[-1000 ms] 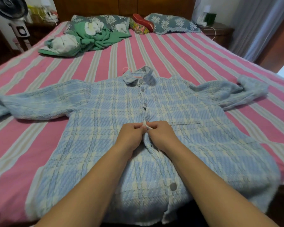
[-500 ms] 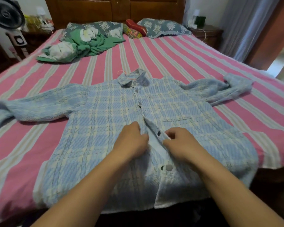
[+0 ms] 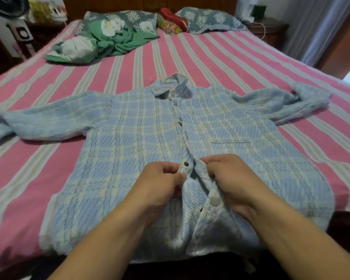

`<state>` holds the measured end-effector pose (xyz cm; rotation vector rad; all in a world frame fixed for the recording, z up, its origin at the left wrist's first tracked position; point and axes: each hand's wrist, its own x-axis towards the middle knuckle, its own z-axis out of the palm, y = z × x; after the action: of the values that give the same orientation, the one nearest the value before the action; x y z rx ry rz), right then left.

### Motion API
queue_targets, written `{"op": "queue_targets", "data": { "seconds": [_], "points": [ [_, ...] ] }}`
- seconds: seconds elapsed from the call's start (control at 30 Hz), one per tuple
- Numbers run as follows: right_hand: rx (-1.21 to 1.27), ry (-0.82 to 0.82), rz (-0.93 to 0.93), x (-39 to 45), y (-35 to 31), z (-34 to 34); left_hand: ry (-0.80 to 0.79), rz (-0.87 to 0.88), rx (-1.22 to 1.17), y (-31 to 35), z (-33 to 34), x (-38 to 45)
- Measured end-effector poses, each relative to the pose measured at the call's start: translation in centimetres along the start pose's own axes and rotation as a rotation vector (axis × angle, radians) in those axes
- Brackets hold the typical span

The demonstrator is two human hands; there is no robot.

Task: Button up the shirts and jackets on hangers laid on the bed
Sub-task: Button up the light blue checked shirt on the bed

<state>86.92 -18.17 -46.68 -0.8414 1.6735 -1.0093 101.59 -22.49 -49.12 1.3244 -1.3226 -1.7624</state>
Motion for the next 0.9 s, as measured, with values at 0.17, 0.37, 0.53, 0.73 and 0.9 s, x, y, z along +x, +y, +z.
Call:
{"op": "queue_targets", "data": {
  "seconds": [0.17, 0.37, 0.53, 0.73, 0.9],
  "points": [
    [-0.052, 0.071, -0.062, 0.4, 0.4, 0.2, 0.003, 0.039, 0.081, -0.2, -0.3, 0.1],
    [-0.416, 0.173, -0.192, 0.5, 1.2, 0.8, 0.07, 0.138, 0.334, -0.8, 0.2, 0.2],
    [-0.673, 0.171, -0.298, 0.4, 1.4, 1.3, 0.061, 0.152, 0.357, -0.8, 0.1, 0.3],
    [-0.82, 0.088, -0.338, -0.1, 2.1, 1.8, 0.061, 0.106, 0.286, -0.8, -0.2, 0.4],
    [-0.402, -0.21, -0.165, -0.7, 2.0, 0.1, -0.007, -0.016, 0.315, 0.7, -0.7, 2.2]
  ]
}}
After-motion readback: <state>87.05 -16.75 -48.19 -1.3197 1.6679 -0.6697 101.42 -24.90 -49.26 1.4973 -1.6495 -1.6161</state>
